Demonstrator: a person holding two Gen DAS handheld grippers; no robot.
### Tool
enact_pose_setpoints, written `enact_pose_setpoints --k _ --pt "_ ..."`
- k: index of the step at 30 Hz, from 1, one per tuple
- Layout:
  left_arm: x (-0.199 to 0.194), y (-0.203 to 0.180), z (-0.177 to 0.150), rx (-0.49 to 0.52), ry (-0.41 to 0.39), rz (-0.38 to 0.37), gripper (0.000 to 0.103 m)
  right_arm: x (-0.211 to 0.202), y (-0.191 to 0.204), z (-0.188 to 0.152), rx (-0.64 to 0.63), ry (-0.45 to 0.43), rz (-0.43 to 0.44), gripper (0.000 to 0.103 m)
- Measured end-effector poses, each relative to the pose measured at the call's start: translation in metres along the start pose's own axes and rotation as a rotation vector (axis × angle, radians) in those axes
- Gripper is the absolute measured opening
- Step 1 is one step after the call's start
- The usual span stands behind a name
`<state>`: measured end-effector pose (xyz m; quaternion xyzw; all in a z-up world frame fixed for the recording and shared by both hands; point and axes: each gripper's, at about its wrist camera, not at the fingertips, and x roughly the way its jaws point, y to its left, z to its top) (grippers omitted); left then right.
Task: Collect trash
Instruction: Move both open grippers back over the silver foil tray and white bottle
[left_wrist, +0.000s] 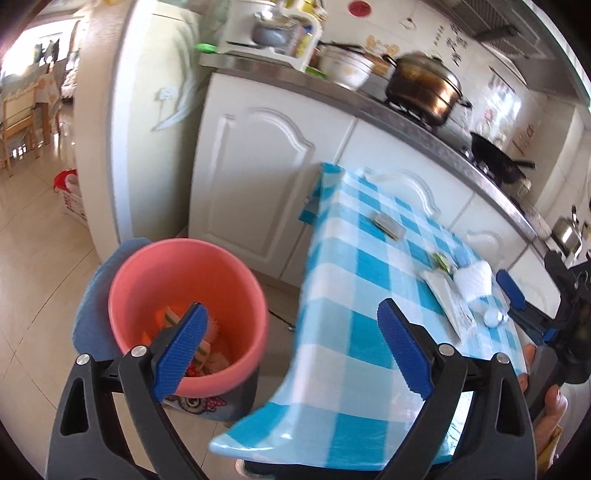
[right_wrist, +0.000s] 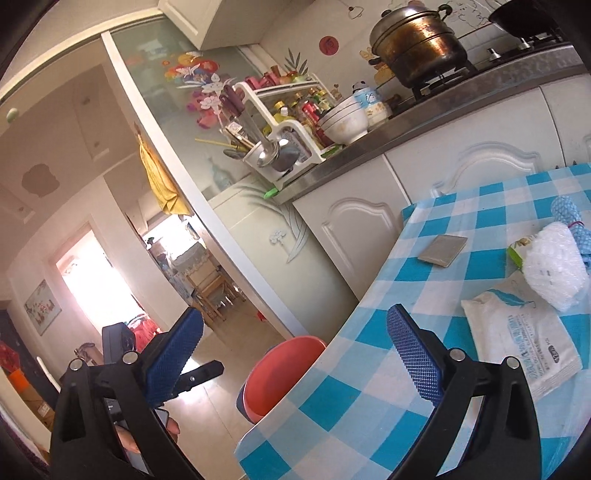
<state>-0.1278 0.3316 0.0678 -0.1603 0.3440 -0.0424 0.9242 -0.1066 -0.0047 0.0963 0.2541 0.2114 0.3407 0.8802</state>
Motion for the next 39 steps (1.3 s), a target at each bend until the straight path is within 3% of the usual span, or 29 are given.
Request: enact_pose_setpoints --k 9,18,25,29,35,39 --pt "0.028 -0.086 -0.009 0.144 0.080 -0.047 0.093 -0.073 -0.072 0.024 0.138 -0.140 -0.123 0.098" --pt "0.048 -0.153 -0.006 0.260 0.089 -0.063 0.093 -0.138 -0.157 0.033 0.339 -0.258 -0.199 0.098" --pt "0.068 -0.188 0.006 0.322 0.091 -0.055 0.093 -0.174 -0.189 0.027 0.453 -0.357 -0.270 0.098" --pt "0.078 -0.206 0.019 0.329 0.104 -0.078 0.093 -0.185 -0.204 0.025 0.499 -0.373 -0.306 0.098" --pt "0.091 -0.233 0.049 0.356 0.049 -0.104 0.093 -0.177 -0.222 0.015 0.573 -0.316 -0.369 0.098" --pt "0.129 -0.231 0.069 0.367 0.052 -0.057 0.093 -0.169 -0.216 0.010 0.545 -0.283 -0.470 0.098"
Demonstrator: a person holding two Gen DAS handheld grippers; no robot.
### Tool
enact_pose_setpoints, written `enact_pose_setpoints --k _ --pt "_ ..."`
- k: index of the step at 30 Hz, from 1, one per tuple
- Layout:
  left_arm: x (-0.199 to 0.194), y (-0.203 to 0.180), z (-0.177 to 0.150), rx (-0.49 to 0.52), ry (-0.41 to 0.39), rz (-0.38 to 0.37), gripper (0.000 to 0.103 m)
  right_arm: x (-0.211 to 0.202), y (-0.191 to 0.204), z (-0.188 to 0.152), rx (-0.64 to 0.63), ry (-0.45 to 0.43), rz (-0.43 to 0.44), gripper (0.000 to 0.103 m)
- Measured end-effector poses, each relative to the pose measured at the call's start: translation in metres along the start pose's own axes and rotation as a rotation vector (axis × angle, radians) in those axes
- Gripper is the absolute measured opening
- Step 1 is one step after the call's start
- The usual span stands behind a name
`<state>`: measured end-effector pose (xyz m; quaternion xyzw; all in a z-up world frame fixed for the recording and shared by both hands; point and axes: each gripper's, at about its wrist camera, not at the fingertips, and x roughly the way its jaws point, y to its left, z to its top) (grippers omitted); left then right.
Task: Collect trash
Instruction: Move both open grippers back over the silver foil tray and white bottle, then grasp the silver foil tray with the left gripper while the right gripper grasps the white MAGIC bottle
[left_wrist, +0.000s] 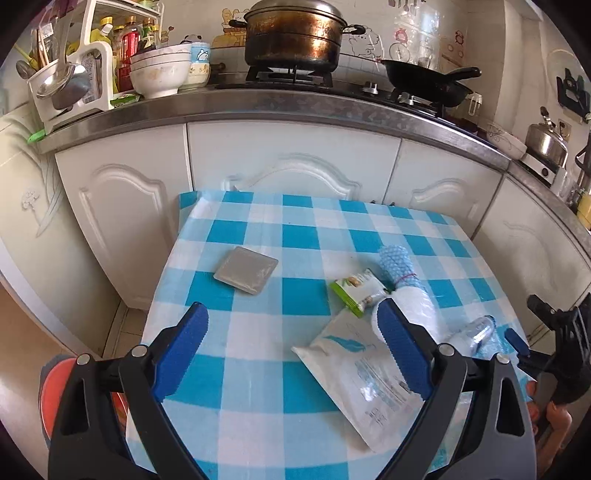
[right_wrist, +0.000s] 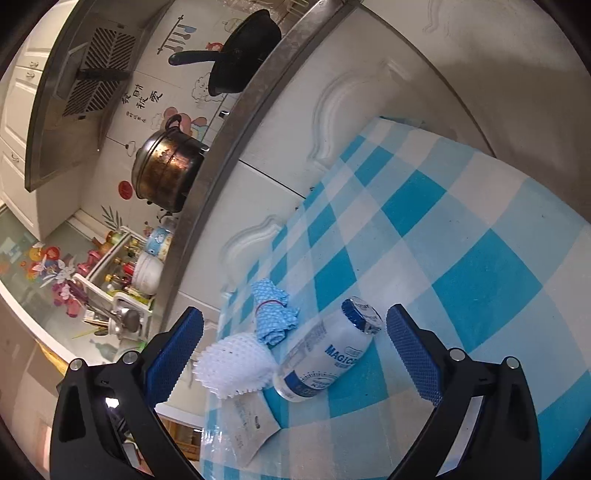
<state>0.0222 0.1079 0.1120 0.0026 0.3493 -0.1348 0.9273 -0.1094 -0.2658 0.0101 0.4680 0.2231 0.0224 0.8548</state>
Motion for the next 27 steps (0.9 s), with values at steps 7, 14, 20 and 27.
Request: enact_pose_setpoints --k 7,14,20,27 --pt "0.066 0.012 0.012 0.128 0.049 0.028 0.093 0.020 0.020 -0.022 -0.104 0.060 -0.110 0.097" --pt "0.117 0.037 0.017 0.117 0.118 0.054 0.093 0.037 0.022 -0.027 -0.149 0.099 -0.147 0.086" --pt "0.136 0.046 0.019 0.102 0.156 0.042 0.092 0.051 0.022 -0.026 -0.173 0.128 -0.188 0.082" --pt "0.152 0.040 0.018 0.127 0.193 0.027 0.080 0.059 0.028 -0.022 -0.233 0.124 -0.261 0.075"
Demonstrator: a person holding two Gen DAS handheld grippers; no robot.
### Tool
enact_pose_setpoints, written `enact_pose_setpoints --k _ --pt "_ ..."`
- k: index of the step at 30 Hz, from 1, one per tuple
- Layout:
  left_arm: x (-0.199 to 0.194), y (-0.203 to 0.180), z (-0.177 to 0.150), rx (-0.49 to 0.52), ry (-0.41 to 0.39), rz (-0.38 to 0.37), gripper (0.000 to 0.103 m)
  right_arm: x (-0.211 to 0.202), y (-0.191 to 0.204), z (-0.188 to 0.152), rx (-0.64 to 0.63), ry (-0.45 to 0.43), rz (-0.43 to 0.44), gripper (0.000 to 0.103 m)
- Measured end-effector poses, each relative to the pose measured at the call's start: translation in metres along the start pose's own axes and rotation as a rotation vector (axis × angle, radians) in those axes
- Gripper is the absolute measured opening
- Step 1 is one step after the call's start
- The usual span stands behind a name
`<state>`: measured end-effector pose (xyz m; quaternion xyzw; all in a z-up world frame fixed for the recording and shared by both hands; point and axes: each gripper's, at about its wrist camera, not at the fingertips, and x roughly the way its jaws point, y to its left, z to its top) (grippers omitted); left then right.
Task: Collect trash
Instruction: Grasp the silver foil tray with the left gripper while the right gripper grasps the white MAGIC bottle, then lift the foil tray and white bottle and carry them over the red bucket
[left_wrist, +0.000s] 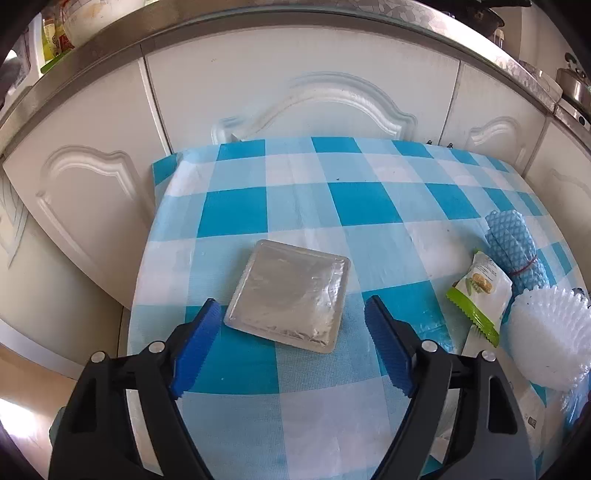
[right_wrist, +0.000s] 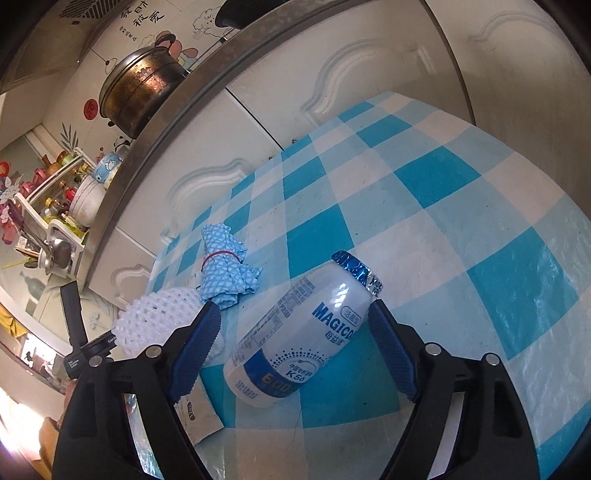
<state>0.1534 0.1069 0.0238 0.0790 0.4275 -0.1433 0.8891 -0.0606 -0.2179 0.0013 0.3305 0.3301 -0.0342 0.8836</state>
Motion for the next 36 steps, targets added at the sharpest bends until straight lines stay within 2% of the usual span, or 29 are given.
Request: enact_pose_setpoints --k 4,6,10,15,21,26,36 --pt "0.006 -0.004 0.002 0.012 0.000 0.014 0.079 0.003 0.003 0.000 -0.046 0.002 -0.061 0.064" --pt "0.008 -0.004 0.002 0.011 0.001 0.018 0.072 0.003 0.004 0.000 -0.055 0.004 -0.068 0.063" --pt "0.012 -0.003 0.002 0.004 0.000 0.021 0.072 0.004 0.006 0.001 -0.075 0.009 -0.073 0.062" --pt "0.014 -0.007 0.000 0.009 -0.006 0.013 0.070 0.007 0.010 0.000 -0.096 0.024 -0.064 0.055" --pt "0.016 -0.012 0.004 0.032 -0.009 0.020 0.071 0.008 0.010 0.000 -0.098 0.029 -0.050 0.051" --pt "0.015 -0.014 0.005 0.030 -0.008 0.021 0.064 0.007 0.010 0.001 -0.098 0.029 -0.038 0.048" --pt "0.003 -0.016 -0.005 -0.011 -0.004 0.042 0.063 0.004 0.011 0.000 -0.107 0.022 0.000 0.046"
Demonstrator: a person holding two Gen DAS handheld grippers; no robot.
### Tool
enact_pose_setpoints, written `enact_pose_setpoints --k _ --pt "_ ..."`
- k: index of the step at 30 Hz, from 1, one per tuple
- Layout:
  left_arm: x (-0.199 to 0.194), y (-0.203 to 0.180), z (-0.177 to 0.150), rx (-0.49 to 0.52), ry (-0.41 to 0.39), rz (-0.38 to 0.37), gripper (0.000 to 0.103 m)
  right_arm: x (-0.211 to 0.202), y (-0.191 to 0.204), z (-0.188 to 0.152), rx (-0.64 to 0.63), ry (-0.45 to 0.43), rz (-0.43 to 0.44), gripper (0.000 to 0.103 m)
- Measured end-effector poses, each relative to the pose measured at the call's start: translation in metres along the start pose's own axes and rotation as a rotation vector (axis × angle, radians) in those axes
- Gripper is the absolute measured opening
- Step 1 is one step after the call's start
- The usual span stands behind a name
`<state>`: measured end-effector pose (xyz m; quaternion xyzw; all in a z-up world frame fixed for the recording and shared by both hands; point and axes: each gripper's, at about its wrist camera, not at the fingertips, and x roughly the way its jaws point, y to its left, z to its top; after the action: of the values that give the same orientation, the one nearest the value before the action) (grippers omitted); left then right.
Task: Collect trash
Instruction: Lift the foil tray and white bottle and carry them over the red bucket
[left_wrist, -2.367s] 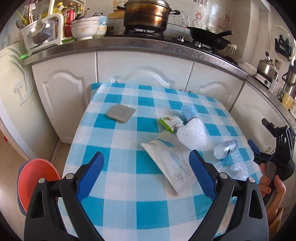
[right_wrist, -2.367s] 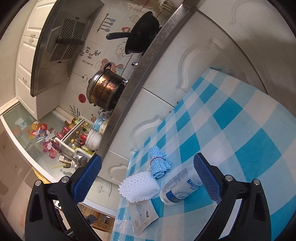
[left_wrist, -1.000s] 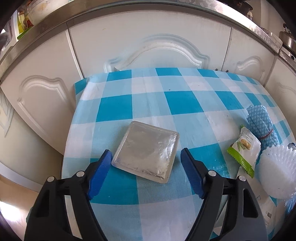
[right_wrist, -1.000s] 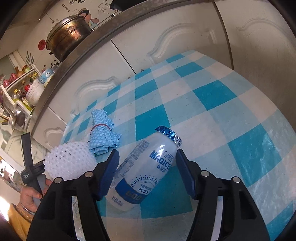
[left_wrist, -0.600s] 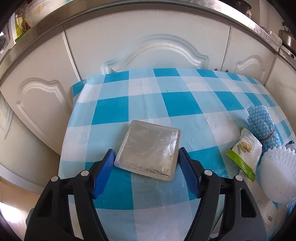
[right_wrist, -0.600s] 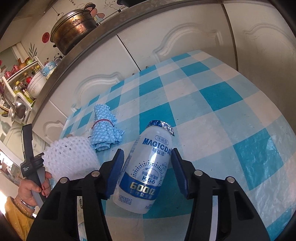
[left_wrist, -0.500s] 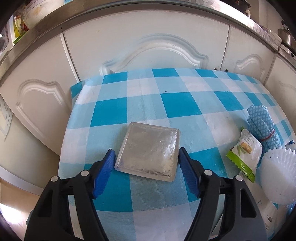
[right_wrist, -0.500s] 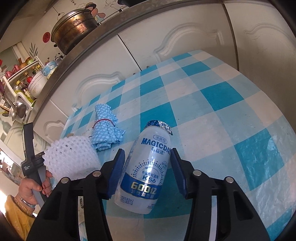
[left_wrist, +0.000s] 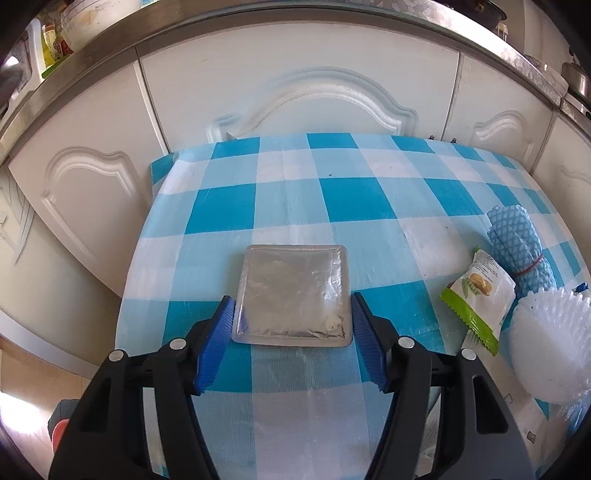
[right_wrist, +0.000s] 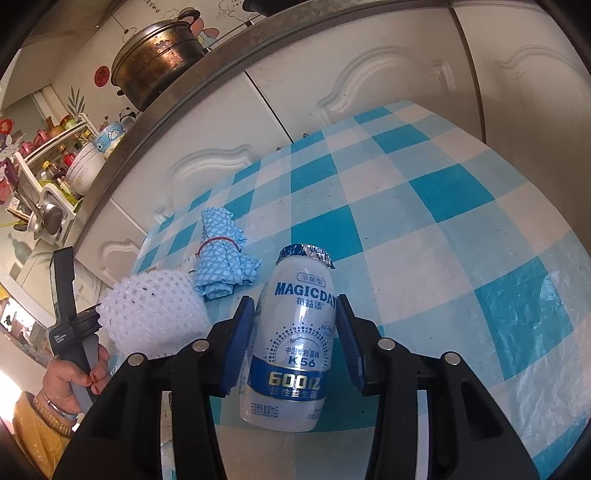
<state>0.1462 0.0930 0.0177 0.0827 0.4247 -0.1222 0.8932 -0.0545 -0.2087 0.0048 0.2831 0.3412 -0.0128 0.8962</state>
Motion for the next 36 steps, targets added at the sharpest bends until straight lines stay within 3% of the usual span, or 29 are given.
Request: enact_pose_setpoints --k 19,28,36 --pt "-0.086 0.008 -0.068 -0.106 -0.074 -0.039 0.063 -0.011 -0.005 -0.003 0.041 -0.016 0.155 0.046" --pt "-0.126 0.017 -0.114 -0.158 -0.097 -0.027 0.063 -0.015 -0.010 -0.009 0.123 -0.008 0.293 0.046" --pt "-0.151 0.026 -0.145 -0.184 -0.117 0.004 0.063 -0.023 0.004 -0.016 0.075 -0.018 0.281 0.046"
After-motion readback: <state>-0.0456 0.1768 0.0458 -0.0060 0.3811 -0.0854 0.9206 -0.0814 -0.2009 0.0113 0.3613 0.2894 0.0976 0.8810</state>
